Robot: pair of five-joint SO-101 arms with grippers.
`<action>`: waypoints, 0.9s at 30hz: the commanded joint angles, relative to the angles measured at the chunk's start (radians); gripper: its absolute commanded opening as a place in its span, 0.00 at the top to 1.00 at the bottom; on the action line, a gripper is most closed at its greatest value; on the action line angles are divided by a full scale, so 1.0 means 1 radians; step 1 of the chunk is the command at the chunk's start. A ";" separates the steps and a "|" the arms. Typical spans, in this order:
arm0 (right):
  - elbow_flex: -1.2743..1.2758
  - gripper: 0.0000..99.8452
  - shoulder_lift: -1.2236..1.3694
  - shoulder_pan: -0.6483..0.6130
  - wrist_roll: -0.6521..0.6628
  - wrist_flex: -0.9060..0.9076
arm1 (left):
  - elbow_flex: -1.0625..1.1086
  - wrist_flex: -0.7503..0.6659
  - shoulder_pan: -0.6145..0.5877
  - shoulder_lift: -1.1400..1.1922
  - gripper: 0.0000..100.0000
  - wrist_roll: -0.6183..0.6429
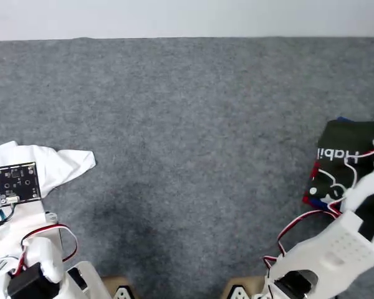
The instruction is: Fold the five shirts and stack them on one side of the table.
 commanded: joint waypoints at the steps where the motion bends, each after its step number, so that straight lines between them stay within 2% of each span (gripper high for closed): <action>1: -0.008 0.98 -0.008 0.033 0.057 -0.012 | -0.002 -0.025 0.003 -0.003 1.00 -0.008; 3: -0.008 0.93 0.008 0.056 0.072 -0.007 | -0.002 -0.025 0.003 -0.003 1.00 -0.008; 8: -0.017 0.72 0.022 0.102 0.072 0.027 | -0.002 -0.025 0.003 -0.003 1.00 -0.008; 15: -0.081 0.70 -0.131 -0.022 0.069 0.119 | -0.002 -0.025 0.003 -0.003 1.00 -0.008; 17: -0.080 0.70 -0.159 -0.077 0.069 0.122 | -0.002 -0.025 0.003 -0.003 1.00 -0.008; 19: -0.078 0.75 -0.150 -0.130 0.069 0.125 | -0.002 -0.025 0.003 -0.003 1.00 -0.008; 23: -0.078 1.00 -0.068 -0.211 0.071 0.116 | -0.002 -0.025 0.003 -0.003 1.00 -0.006; 25: -0.080 0.96 -0.030 -0.219 0.068 0.137 | -0.002 -0.025 0.003 -0.003 1.00 -0.006; 27: -0.084 0.99 -0.018 -0.216 0.029 0.145 | -0.002 -0.025 0.003 -0.003 1.00 -0.006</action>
